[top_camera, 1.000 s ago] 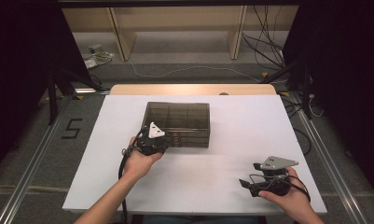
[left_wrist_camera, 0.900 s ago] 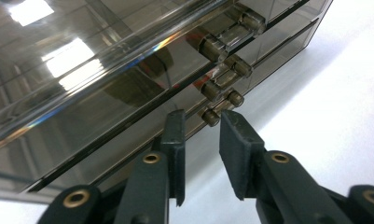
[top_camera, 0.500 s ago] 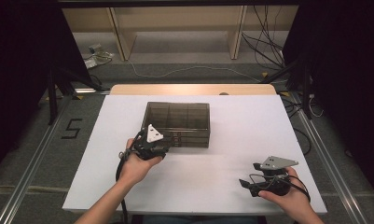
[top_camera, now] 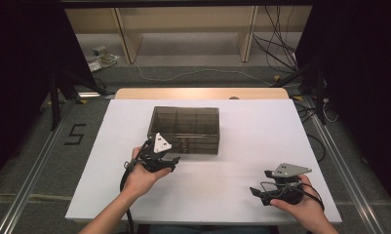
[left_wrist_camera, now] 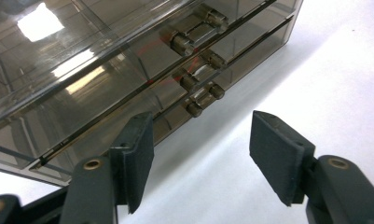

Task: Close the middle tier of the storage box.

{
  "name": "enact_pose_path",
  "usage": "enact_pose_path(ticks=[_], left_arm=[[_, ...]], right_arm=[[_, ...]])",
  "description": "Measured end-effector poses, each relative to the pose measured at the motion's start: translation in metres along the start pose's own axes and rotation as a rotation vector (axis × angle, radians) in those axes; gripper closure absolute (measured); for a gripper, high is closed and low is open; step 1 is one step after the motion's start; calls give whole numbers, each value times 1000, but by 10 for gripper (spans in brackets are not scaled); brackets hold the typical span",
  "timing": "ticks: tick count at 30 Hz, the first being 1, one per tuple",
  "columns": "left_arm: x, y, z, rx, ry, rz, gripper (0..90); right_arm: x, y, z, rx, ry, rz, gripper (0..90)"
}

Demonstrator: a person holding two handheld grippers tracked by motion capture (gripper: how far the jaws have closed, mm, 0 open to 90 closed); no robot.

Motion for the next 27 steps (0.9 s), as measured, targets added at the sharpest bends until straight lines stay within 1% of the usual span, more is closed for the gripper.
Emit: enact_pose_path(ticks=[4,5,6,7,9,12,14,22,27], left_arm=[[-4,0,-1,-6,-16,-13,369],[-5,-1,-1,-1,-20,-18,367],[-6,-1,-2,4,-21,-21,365],[-7,-2,-3,0,-20,-24,357],[-8,-2,-4,9,-19,-30,350],[-11,-4,-5,9,-26,-37,347],[-13,-3,-7,16,-29,-40,343],[-19,-3,-13,9,-32,-54,301],[-23,-3,-16,14,-35,-67,289]], right_arm=[[0,0,0,-1,0,-1,167],[0,0,0,-1,-1,-1,167],[0,0,0,-1,-1,-1,167],[0,0,0,-1,-1,-2,167],[0,0,0,-1,-1,-2,167],[0,0,0,-2,-2,0,167],[0,0,0,0,-2,-1,167],[0,0,0,0,-2,-1,167],[0,0,0,-2,-3,-3,167]])
Point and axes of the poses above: each handheld gripper's, and its own axes: x roughly forward along the jaws, z roughly out of its top, y roughly to its left, the point moved 8 cm from there along x, roughly forward along the jaws, and after that the axes turned 15 degrees about z, right-handed, at the moved point
